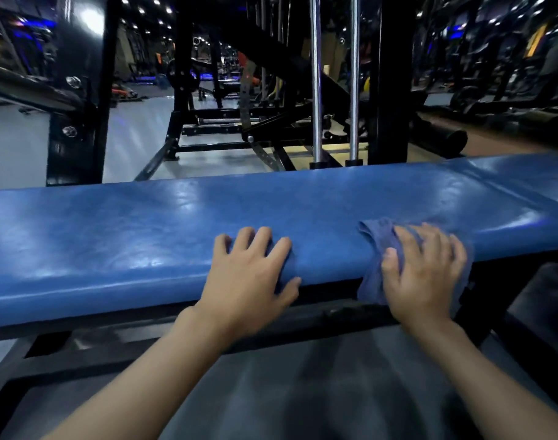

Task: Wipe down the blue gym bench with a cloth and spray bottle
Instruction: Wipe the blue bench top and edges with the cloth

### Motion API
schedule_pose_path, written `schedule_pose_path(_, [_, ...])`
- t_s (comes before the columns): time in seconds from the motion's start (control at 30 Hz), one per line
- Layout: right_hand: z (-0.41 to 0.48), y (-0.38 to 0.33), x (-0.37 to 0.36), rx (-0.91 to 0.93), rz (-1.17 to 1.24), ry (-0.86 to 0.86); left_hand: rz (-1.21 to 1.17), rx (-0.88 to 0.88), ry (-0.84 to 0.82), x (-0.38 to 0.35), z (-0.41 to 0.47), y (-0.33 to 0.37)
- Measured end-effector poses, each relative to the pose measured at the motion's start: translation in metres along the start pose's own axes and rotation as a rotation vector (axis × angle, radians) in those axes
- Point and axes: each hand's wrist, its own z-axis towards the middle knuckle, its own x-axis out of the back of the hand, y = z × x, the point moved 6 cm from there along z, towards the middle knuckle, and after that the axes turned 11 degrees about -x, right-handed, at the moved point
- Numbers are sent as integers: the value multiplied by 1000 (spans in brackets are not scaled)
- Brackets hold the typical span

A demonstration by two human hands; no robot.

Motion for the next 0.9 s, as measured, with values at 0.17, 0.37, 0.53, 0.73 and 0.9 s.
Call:
schedule_pose_path(0.17, [-13,-38,-1,2,-17,-46,27,119,-14,-2,13,10])
schedule_pose_path(0.37, [19,7,3,339,-28,-95,-20,15,-22,-5,34,47])
schedule_pose_path(0.53, [52,77,5,171,-14,-77,-76,-120,-66,-14,82,94])
schedule_pose_path(0.73, [80,143,-3,3,-31,-41,-44,-125,-142,-31,132,124])
schedule_pose_path(0.9, [99,186,-6,-182,-7,0,27,-149,-204,-38,146,127])
